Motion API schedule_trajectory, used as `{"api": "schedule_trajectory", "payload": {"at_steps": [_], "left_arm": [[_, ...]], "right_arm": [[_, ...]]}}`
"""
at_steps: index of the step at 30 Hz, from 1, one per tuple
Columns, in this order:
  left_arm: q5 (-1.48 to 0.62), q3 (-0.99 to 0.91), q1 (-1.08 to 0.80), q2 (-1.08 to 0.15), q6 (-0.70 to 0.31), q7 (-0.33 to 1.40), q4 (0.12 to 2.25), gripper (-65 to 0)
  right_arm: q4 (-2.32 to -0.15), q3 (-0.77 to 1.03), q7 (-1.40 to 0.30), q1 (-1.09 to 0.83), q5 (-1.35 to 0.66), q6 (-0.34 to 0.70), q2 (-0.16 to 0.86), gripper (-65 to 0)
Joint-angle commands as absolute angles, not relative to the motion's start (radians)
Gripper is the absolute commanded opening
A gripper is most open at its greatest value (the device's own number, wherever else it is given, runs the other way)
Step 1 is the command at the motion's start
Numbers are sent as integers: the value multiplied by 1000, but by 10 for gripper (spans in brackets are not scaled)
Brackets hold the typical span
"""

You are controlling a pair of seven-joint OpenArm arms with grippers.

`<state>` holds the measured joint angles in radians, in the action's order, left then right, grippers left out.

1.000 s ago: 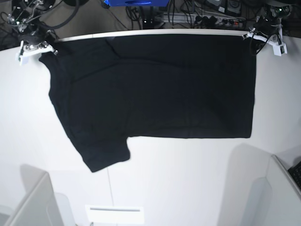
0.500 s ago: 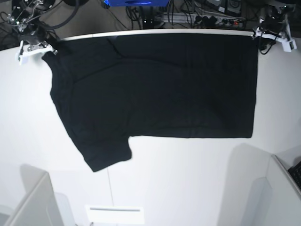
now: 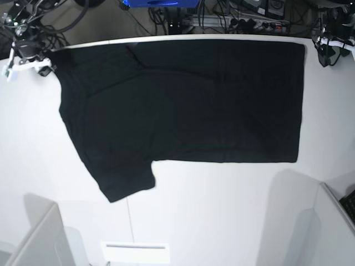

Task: Fold the T-shirt properly
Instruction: 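Move the right gripper to the shirt's hem corner by the sleeve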

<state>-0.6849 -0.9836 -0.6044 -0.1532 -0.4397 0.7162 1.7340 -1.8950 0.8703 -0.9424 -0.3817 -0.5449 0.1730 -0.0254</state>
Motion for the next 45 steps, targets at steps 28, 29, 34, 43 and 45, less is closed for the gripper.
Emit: {"api": "schedule_trajectory", "payload": {"at_steps": [28, 29, 34, 43, 45], "left_arm": [[-275, -846, -364, -196, -461, 693, 1837, -650], [-275, -848, -366, -196, -461, 693, 1836, -650], [-271, -852, -372, -196, -461, 693, 1833, -650], [-269, -854, -375, -196, -461, 693, 1831, -650], [-269, -854, -375, -196, -461, 693, 1830, -650]], "right_arm": [[-1224, 289, -909, 397, -553, 151, 236, -215], [-1147, 289, -908, 441, -552, 151, 240, -198], [-846, 197, -780, 591, -552, 156, 294, -180], [-495, -96, -501, 704, -556, 156, 305, -174], [-486, -145, -481, 704, -556, 157, 294, -174]]}}
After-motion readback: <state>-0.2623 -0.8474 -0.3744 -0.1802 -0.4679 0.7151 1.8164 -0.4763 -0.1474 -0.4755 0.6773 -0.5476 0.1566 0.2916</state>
